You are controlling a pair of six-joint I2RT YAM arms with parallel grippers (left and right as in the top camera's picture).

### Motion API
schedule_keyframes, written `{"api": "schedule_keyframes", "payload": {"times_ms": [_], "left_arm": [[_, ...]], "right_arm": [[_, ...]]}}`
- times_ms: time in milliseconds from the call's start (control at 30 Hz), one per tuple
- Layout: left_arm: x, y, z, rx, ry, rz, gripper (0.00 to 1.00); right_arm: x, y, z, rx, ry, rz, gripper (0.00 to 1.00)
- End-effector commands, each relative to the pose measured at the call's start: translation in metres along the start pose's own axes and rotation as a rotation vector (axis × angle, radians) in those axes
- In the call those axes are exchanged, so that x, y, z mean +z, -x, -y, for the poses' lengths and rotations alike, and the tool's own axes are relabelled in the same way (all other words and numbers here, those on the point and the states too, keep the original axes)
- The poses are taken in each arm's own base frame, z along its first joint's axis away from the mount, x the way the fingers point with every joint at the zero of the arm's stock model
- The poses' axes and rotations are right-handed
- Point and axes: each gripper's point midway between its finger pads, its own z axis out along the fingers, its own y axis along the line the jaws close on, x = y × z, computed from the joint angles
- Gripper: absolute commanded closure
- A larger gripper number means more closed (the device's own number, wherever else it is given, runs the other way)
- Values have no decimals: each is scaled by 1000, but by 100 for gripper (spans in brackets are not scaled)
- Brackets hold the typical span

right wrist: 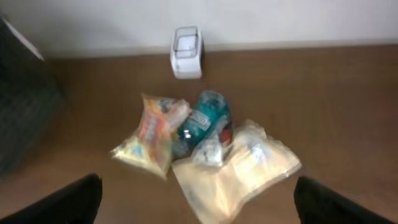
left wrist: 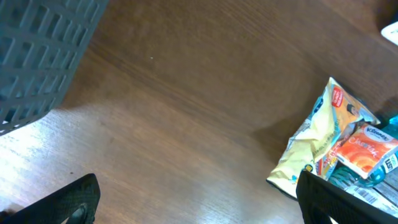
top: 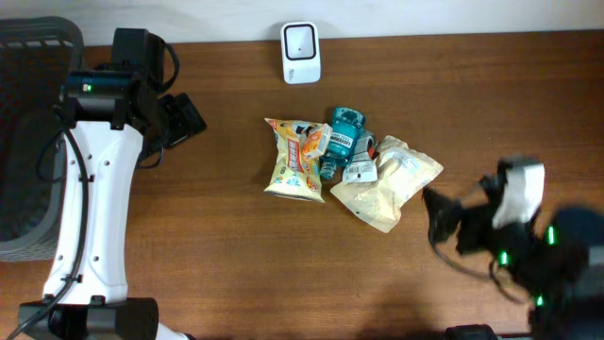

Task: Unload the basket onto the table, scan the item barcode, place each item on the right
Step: 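Move the right gripper to the beige plastic bag and grasp it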

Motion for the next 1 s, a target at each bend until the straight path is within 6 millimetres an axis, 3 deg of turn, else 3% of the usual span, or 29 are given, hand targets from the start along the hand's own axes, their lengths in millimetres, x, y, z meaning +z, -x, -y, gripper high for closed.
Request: {"api": "schedule_keyframes", "payload": {"times_ms": [0,67,133,167,233,267,367,500,667,833,967], "left_arm": [[-2,0,0,-11,-3,3,1],[-2,0,0,-11,-3,3,1],[-2,0,0,-11,-3,3,1],[-2,0,0,-11,-3,3,1],[-2,0,0,-11,-3,3,1],[-2,0,0,-11,-3,3,1],[-2,0,0,-11,-3,3,1],[-2,0,0,-11,-3,3,1],[-2,0,0,-11,-3,3,1],[-2,0,0,-11,-3,3,1],[-2,0,0,-11,-3,3,1]], "right_arm": [[34,16,-18,-7,144,-140,2],[56,7,-36,56,295,-243,2],[84,0,-28,89,299,-307,1],[110,-12,-20,132,290,-378,2],[144,-33,-6,227,250,-484,2],[157,-42,4,254,205,-520,2],[193,-90,74,408,-204,-652,1],[218,-128,92,470,-292,-757,2],[238,-165,98,479,-313,-863,2],[257,-184,84,420,-303,-897,2],[257,-194,97,418,-412,-909,2]]}}
